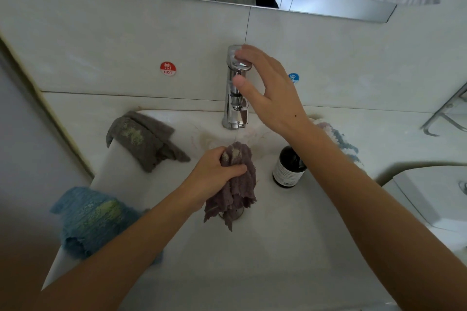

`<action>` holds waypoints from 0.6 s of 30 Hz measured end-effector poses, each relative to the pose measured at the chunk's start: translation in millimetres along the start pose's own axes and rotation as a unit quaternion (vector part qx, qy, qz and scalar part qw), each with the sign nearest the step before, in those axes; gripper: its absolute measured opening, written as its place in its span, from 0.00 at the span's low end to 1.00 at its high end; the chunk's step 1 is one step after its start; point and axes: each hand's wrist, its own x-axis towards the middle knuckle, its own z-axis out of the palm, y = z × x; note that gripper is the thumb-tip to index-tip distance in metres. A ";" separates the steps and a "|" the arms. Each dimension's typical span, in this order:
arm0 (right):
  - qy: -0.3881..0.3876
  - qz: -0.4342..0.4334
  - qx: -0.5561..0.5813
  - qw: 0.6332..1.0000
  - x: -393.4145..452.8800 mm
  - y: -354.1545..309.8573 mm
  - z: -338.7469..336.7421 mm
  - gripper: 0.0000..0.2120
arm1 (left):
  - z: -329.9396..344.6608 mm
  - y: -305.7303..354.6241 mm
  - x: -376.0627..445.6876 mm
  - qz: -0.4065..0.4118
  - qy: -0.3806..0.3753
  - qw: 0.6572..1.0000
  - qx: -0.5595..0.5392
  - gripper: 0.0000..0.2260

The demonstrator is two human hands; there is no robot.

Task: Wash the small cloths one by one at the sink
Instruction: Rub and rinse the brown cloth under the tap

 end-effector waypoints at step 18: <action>-0.103 0.099 -0.191 0.971 -130.4 57.3 -45.3 0.38 | 74.5 31.9 21.6 0.058 0.003 0.998 0.027 0.03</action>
